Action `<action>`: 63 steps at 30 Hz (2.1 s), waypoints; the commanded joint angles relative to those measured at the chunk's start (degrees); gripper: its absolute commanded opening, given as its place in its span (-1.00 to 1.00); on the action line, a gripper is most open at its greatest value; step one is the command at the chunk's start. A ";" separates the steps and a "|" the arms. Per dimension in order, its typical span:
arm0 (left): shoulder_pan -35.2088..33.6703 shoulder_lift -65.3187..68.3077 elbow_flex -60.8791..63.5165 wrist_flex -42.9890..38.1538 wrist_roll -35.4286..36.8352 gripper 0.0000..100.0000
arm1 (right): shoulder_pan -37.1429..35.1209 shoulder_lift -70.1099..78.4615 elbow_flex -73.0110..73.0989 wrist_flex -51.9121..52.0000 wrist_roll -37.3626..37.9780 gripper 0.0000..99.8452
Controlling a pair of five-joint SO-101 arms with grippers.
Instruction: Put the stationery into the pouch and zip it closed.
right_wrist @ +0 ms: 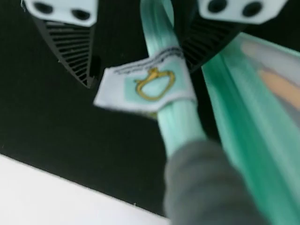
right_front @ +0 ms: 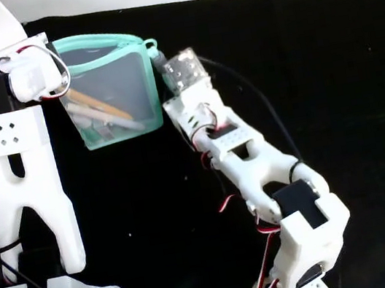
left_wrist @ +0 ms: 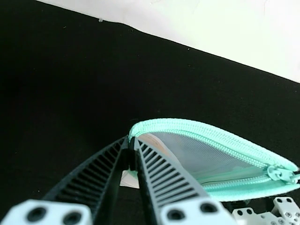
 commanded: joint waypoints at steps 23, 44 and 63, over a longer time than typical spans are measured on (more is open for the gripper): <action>2.77 1.89 1.71 3.69 -0.44 -0.99 | 1.80 -9.80 -6.73 17.71 -5.45 -0.64; 2.77 1.89 1.71 3.69 -0.44 -0.99 | 3.65 -9.98 -10.42 28.26 -5.54 -0.64; 2.77 1.89 1.71 3.69 -0.44 -0.99 | 4.53 -10.33 -10.95 30.37 -5.54 -0.99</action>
